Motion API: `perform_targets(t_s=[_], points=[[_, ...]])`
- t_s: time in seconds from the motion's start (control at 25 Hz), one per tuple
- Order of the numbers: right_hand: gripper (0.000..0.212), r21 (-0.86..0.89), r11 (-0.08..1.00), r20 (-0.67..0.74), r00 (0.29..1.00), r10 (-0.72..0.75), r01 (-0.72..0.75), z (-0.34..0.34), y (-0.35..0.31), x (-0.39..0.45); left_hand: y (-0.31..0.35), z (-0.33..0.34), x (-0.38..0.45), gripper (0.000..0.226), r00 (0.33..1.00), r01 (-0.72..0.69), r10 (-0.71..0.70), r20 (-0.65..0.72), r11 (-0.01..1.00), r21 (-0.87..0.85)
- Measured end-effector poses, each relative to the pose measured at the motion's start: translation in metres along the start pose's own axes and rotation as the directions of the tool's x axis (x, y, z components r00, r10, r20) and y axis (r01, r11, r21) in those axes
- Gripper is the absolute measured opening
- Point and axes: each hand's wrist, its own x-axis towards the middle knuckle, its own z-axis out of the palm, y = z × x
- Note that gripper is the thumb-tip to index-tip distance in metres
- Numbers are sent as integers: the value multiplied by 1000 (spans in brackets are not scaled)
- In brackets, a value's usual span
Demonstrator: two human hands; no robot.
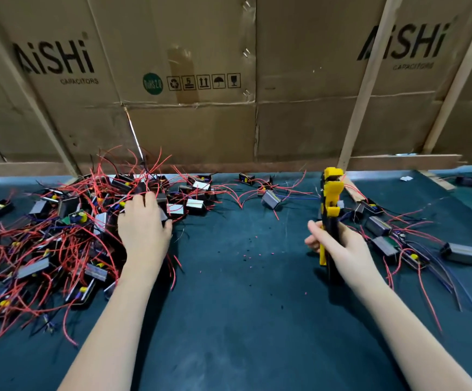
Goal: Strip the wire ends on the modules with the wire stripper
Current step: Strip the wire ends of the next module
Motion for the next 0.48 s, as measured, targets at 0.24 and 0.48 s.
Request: perform_targets(t_s=[0.24,0.48], points=[[54,-4,994,204,973,110,-112,-15,-7,-1,2,9,-3,48,999,41,-41,-26,999,28],[47,41,995,179,980,85,-94,-8,-11,-5,0,11,0,58,994,113,-113,0,993,-21]])
